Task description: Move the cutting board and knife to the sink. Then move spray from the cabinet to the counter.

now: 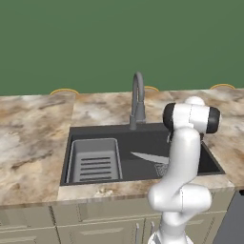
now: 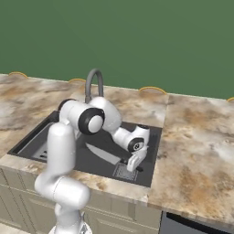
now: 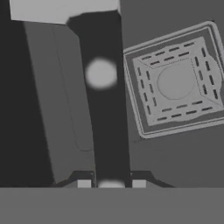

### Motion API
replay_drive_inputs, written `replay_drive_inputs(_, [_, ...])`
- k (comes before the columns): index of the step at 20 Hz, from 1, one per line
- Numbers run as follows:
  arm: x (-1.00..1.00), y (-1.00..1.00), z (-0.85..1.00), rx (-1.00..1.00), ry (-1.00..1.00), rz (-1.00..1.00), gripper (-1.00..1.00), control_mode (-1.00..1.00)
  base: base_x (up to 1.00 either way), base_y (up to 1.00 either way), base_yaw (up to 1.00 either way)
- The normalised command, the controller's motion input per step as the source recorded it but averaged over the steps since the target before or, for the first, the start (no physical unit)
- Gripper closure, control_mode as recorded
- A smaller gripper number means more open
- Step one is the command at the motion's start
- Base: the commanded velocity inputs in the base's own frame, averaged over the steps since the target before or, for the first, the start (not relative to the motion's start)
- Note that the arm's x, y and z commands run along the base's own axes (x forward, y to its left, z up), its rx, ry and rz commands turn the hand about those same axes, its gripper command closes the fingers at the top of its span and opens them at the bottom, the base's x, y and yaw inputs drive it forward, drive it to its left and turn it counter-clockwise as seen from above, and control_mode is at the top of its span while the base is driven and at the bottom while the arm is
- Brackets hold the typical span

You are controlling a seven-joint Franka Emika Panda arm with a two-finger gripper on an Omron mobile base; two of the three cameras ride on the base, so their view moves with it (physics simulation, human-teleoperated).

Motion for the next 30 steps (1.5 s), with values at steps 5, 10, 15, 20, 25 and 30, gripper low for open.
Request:
replay_drive_inputs(5, [0.17, 0.0, -0.37, 0.0, 0.05, 0.11, 1.0, -1.0, 0.0, 0.0, 0.0])
replay_drive_inputs(10, [0.26, 0.02, -0.34, 0.0, 0.06, 0.1, 1.0, -1.0, 0.0, 0.0, 0.0])
replay_drive_inputs(15, [0.33, 0.01, -0.33, 0.01, 0.07, 0.11, 1.0, -1.0, 0.0, 0.0, 0.0])
replay_drive_inputs(20, [0.29, 0.12, -0.46, 0.0, 0.07, 0.08, -1.0, -1.0, 0.0, 0.0, 0.0])
replay_drive_inputs(25, [0.17, 0.08, -0.39, 0.03, 0.01, 0.07, -1.0, -1.0, 0.0, 0.0, 0.0])
replay_drive_inputs(30, [0.0, -0.09, 0.09, 0.09, -0.01, 0.07, -1.0, -1.0, 0.0, 0.0, 0.0])
